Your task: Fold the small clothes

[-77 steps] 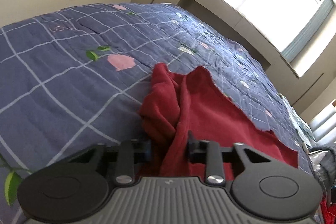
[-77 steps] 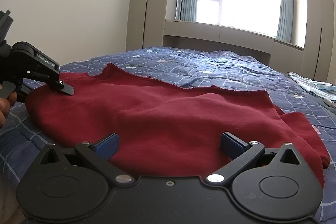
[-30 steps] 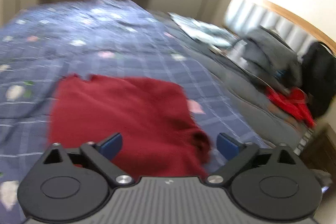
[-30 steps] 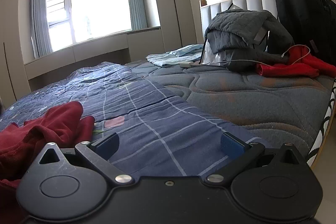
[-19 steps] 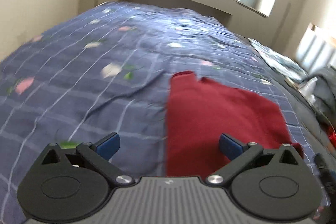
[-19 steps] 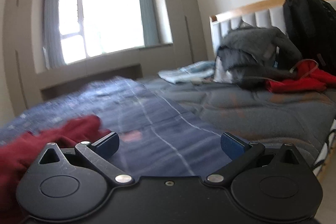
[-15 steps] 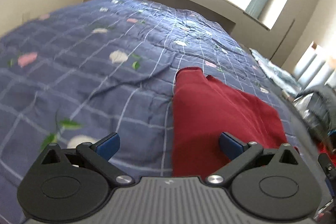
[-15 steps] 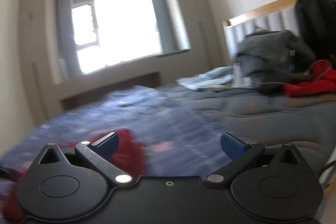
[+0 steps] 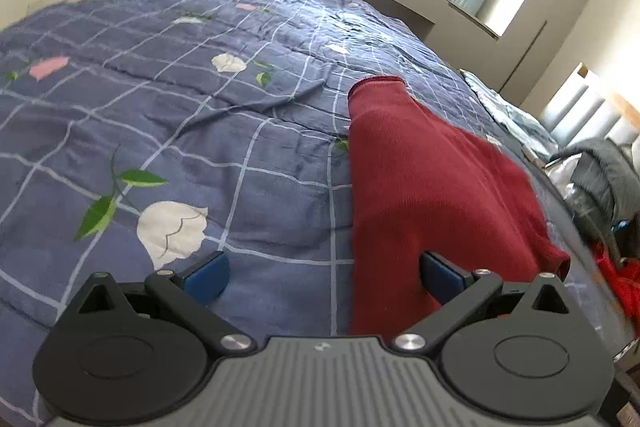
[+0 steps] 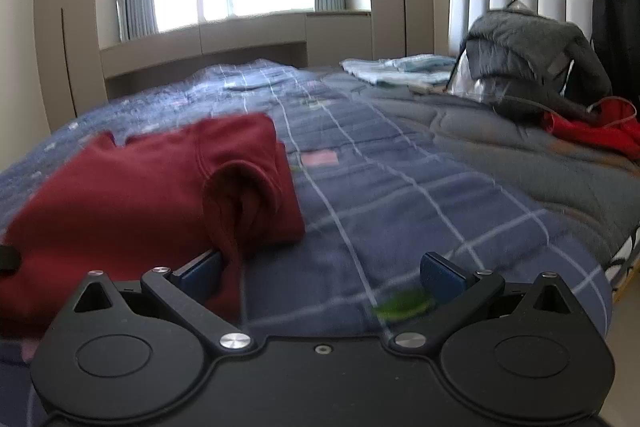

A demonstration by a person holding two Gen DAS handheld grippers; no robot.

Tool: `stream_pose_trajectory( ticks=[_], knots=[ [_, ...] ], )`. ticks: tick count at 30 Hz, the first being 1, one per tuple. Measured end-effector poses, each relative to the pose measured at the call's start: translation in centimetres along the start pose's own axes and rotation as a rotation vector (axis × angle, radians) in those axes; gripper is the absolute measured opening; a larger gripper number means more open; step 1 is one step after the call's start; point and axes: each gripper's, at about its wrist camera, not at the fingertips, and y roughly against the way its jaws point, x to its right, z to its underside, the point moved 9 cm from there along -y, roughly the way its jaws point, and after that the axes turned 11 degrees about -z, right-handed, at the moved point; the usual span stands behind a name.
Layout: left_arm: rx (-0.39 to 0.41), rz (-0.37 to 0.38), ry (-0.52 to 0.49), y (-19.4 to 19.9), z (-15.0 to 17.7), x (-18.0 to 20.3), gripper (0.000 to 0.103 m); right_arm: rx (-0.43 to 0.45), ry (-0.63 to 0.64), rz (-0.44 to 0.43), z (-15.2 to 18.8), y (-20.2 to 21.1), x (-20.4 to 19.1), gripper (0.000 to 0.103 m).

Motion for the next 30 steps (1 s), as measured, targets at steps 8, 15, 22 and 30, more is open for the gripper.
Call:
stream_pose_trajectory(
  ticks=[8,15,22,30],
  knots=[
    [0.053,0.008,-0.029,2.1,-1.9,0.7,0.102,0.135,0.014,-0.044,-2.6,2.4,-0.9,0.103],
    [0.098,-0.003,-0.053,-0.1,-6.7,3.4,0.103,0.155,0.144,-0.145,-8.1,-1.4,-2.7,0.103],
    [0.056,-0.143,-0.135,-6.0,-8.1,4.8,0.103,0.006,0.176,-0.133,-8.8,-10.1,-0.8,0.102],
    [0.074,-0.114,-0.098,-7.7,-6.4,4.3,0.103,-0.057,-0.011,-0.224,-6.7,-12.1,1.5,0.103]
  ],
)
